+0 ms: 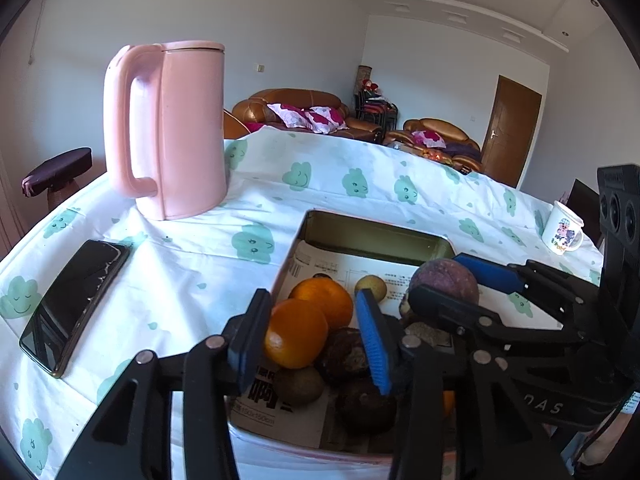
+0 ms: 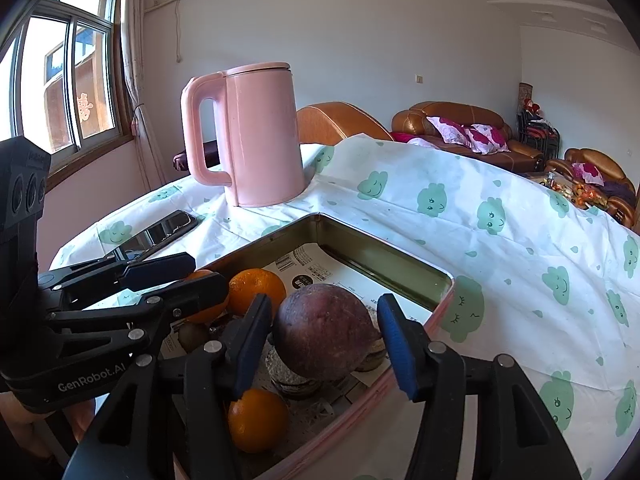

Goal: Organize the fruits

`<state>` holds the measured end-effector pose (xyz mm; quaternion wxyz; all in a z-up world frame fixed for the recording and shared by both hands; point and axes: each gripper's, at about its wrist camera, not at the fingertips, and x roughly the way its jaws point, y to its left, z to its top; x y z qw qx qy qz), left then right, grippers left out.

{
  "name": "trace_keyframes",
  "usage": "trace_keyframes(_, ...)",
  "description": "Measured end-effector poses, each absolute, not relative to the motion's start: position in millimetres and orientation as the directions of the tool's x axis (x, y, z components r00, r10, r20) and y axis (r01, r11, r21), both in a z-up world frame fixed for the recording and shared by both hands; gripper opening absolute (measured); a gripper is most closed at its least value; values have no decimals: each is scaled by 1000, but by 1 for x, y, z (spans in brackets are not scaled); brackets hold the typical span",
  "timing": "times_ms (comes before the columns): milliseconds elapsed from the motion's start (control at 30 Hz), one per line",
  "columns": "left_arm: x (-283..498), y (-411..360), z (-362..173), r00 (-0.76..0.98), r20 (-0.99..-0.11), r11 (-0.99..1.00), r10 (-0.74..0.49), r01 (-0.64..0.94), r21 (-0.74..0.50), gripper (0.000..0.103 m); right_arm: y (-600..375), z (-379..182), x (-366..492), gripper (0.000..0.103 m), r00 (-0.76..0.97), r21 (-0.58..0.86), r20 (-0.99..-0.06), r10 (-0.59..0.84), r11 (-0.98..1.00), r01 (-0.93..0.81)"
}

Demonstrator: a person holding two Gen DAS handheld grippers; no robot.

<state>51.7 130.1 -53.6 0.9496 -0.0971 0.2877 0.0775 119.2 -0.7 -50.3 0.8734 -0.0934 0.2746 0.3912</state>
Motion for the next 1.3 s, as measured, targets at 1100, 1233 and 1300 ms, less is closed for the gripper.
trace_keyframes(1100, 7, 106, -15, 903, -422, 975, 80, -159, -155, 93, -67, -13, 71, 78, 702, 9, -422, 575, 776, -630)
trace_keyframes(1233, 7, 101, -14, 905, -420, 977, 75, -150, -149, 93, -73, -10, 70, 79, 708, 16, -413, 573, 782, -624)
trace_keyframes(1300, 7, 99, -14, 905, -419, 978, 73, -147, -148, 93, -75, -9, 70, 79, 709, 18, -412, 572, 783, -621)
